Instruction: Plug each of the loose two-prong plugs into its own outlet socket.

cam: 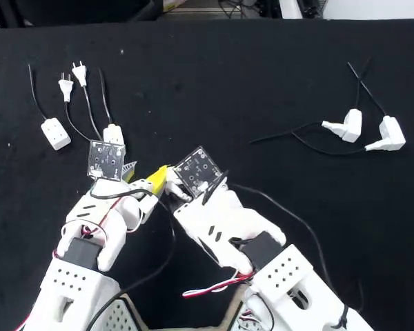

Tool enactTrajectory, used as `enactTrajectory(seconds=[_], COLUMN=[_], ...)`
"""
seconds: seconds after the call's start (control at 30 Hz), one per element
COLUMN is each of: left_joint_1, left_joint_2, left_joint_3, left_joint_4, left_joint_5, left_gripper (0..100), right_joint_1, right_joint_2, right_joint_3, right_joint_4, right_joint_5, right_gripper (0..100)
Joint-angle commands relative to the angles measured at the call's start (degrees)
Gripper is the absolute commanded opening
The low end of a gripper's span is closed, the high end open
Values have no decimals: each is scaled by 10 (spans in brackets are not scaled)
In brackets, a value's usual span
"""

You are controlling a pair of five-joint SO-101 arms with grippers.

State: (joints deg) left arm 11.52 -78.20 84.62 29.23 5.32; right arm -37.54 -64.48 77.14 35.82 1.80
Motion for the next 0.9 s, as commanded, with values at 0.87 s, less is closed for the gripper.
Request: enactTrajectory(seconds=[0.87], left_joint_1=[4], left_joint_2=[-10], left_joint_3=[-1], left_joint_4=[-2], left_joint_5=[-5], left_gripper=[220], right_joint_1=[155], right_joint_2=[0], right_joint_3=[-17], right_joint_4=[-25], right_joint_5=[40], right_gripper=[10])
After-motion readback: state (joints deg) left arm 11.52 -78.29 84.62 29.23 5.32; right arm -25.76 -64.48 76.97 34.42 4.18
